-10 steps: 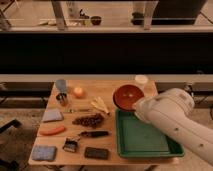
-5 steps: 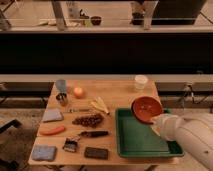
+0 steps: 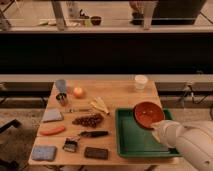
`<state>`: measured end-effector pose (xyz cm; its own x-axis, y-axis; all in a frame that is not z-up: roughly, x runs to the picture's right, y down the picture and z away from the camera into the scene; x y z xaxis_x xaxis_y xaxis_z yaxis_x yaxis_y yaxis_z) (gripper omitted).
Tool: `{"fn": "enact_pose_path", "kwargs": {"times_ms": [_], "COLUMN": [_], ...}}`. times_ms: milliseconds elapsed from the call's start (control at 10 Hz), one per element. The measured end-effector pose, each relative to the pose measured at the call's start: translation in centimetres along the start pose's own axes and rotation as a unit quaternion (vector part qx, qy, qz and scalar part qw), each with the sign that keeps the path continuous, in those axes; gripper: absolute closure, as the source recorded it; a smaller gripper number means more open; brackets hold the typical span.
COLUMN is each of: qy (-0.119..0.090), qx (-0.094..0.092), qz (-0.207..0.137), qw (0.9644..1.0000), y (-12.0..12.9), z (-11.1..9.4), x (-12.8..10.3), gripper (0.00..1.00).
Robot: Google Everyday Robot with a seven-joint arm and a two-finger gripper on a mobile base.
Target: Stack bowls into tray
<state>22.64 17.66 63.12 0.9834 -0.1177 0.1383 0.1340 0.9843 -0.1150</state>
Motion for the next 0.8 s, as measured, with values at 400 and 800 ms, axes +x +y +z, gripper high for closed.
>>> {"fn": "enact_pose_path", "kwargs": {"times_ms": [400,800], "qy": [-0.002,0.0], "qx": [-0.024,-0.017], "qz": [-0.011,-0.002], "qw": [0.9996,0.9998], "y": [0.1,-3.0], "z": [-0.1,0.9], "x": [-2.0,-2.3], "gripper": [0.86,0.44]}}
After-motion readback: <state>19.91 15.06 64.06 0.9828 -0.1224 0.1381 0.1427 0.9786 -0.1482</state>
